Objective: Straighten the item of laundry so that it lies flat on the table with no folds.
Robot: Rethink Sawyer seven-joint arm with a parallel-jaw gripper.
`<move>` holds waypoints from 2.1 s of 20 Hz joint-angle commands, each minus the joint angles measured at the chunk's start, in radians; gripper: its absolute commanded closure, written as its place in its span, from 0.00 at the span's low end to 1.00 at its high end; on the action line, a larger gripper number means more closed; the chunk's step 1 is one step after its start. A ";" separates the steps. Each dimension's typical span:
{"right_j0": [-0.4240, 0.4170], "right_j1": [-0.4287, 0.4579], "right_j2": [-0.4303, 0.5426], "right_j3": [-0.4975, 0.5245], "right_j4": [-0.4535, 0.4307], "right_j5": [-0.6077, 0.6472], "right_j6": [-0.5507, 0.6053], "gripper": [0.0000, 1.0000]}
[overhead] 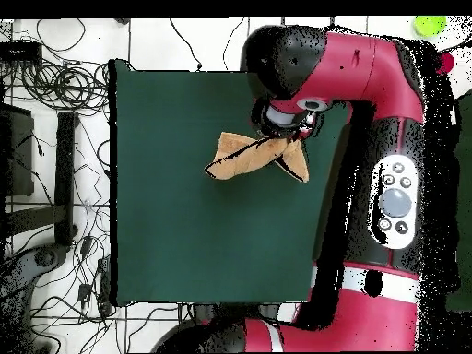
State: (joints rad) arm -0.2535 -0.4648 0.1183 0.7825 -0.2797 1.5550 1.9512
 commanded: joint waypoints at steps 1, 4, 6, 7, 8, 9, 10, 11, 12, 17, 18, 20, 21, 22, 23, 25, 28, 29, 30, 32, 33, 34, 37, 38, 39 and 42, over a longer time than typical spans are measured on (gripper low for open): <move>-0.017 -0.033 0.070 0.236 0.025 -0.220 -0.101 1.00; -0.028 -0.044 0.069 0.300 0.025 -0.282 -0.103 1.00; -0.037 -0.049 0.072 0.336 0.027 -0.321 -0.100 1.00; -0.042 -0.051 0.074 0.355 0.029 -0.341 -0.097 1.00; -0.048 -0.051 0.077 0.370 0.035 -0.349 -0.094 1.00; -0.052 -0.052 0.079 0.385 0.035 -0.366 -0.091 1.00; -0.055 -0.050 0.079 0.393 0.040 -0.361 -0.085 1.00; -0.056 -0.051 0.080 0.403 0.037 -0.381 -0.082 1.00; -0.059 -0.050 0.082 0.407 0.040 -0.383 -0.076 1.00; -0.063 -0.049 0.089 0.426 0.049 -0.399 -0.061 1.00; -0.063 -0.047 0.090 0.425 0.049 -0.399 -0.059 1.00; -0.061 -0.044 0.090 0.417 0.048 -0.388 -0.059 1.00; -0.059 -0.042 0.088 0.409 0.045 -0.384 -0.058 1.00; -0.059 -0.040 0.090 0.405 0.048 -0.377 -0.056 1.00; -0.057 -0.040 0.087 0.404 0.046 -0.375 -0.051 1.00; -0.052 -0.041 0.081 0.404 0.043 -0.375 -0.040 1.00; -0.041 -0.048 0.068 0.414 0.051 -0.344 -0.004 1.00; -0.032 -0.054 0.055 0.418 0.050 -0.321 0.015 1.00; -0.021 -0.063 0.040 0.428 0.048 -0.306 0.037 1.00; -0.007 -0.086 0.016 0.468 0.060 -0.286 0.087 1.00; 0.002 -0.097 0.002 0.485 0.062 -0.281 0.111 1.00; 0.010 -0.107 -0.012 0.501 0.064 -0.275 0.134 1.00; 0.031 -0.128 -0.048 0.533 0.066 -0.276 0.189 1.00; 0.036 -0.133 -0.058 0.540 0.065 -0.282 0.196 1.00; 0.040 -0.138 -0.068 0.549 0.068 -0.287 0.205 1.00; 0.055 -0.152 -0.098 0.576 0.075 -0.297 0.231 1.00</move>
State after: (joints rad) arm -0.2508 -0.5954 0.0603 1.1529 -0.2425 1.2228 1.9516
